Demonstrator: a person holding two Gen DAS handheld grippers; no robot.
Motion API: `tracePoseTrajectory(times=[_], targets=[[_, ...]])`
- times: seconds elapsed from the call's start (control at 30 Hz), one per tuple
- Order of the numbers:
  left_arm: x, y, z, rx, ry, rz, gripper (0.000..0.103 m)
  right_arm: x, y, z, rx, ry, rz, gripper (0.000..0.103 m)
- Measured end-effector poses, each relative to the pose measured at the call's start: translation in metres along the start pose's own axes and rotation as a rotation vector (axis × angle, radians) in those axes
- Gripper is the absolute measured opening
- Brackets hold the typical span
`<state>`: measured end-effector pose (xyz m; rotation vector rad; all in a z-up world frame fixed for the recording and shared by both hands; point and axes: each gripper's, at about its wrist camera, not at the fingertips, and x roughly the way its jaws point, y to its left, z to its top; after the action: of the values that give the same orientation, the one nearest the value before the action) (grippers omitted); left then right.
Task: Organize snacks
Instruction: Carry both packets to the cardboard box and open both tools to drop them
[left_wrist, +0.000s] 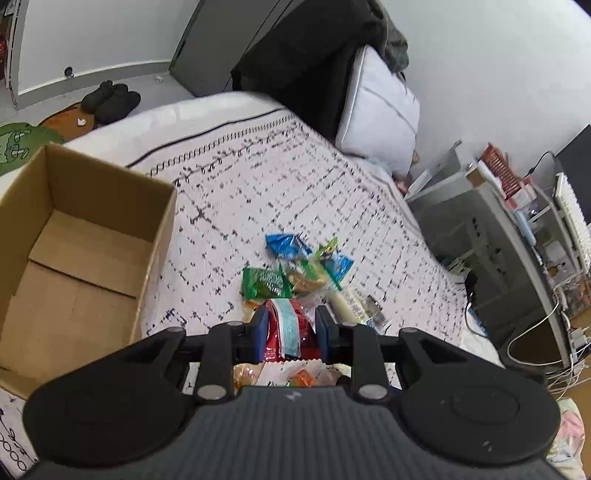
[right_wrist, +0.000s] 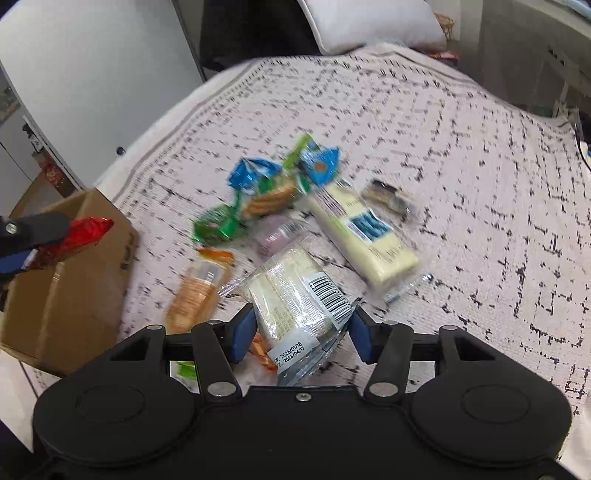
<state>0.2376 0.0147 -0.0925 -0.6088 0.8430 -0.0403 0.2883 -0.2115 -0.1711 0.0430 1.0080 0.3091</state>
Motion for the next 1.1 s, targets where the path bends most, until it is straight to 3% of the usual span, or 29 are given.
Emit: tracePoseTrajectory(times=[0.6,1.1], targets=[[-0.048,0.062,0.042,-0.142,-0.138,0.054,0.026,-0.034,0.096,0.033,-0.066,-0.115,0.102,0.052],[-0.054,0.126,0.059,-0.293,-0.148,0.057,0.026,-0.014,0.183,0.050,-0.128,-0.104,0.204,0.053]])
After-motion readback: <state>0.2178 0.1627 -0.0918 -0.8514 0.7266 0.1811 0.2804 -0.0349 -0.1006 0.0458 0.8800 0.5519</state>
